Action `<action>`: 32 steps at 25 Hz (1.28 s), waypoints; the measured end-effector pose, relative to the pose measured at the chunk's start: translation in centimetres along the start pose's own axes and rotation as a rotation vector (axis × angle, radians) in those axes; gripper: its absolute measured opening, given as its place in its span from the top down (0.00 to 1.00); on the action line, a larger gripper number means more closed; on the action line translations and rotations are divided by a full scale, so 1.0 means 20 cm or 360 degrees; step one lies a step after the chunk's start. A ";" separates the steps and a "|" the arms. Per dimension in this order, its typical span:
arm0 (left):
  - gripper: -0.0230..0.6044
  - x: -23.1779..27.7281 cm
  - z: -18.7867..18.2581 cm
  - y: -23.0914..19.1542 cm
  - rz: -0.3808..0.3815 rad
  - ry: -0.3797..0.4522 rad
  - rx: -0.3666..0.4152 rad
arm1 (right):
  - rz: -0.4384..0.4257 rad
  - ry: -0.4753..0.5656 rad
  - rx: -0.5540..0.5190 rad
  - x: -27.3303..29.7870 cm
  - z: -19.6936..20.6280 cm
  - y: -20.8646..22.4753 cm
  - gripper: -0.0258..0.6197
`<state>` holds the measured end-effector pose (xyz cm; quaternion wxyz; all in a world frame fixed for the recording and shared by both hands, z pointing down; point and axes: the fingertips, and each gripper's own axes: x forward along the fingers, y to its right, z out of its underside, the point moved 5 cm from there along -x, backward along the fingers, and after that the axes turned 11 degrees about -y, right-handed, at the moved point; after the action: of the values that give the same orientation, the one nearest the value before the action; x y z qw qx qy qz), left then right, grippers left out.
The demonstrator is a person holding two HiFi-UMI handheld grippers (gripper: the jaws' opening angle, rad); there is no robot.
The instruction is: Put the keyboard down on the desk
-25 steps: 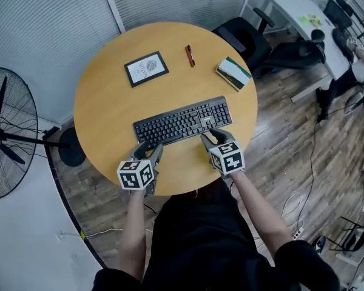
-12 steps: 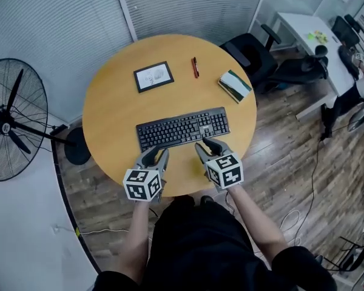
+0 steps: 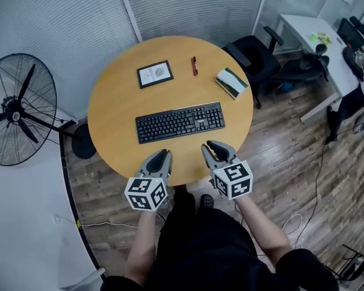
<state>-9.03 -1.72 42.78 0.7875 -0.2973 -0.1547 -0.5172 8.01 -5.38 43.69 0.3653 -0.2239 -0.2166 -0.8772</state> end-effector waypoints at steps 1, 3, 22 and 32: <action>0.90 -0.02 0.01 0.04 -0.0002 0.0010 -0.0001 | -0.0006 0.0014 0.0001 -0.03 0.01 -0.01 0.86; 0.91 -0.08 0.04 0.10 -0.0004 0.0029 -0.0011 | -0.0030 0.0034 0.0001 -0.10 0.04 -0.03 0.87; 0.96 -0.32 0.07 0.45 -0.0089 0.0226 0.0084 | -0.0167 0.0227 -0.0063 -0.50 0.03 -0.11 0.95; 0.96 -0.38 0.06 0.49 -0.0105 0.0254 0.0095 | -0.0197 0.0220 -0.0127 -0.53 0.02 -0.17 0.95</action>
<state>-3.31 7.41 36.49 0.7884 -0.2262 -0.1166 -0.5600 12.31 2.76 37.56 0.3154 -0.1634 -0.1690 -0.9194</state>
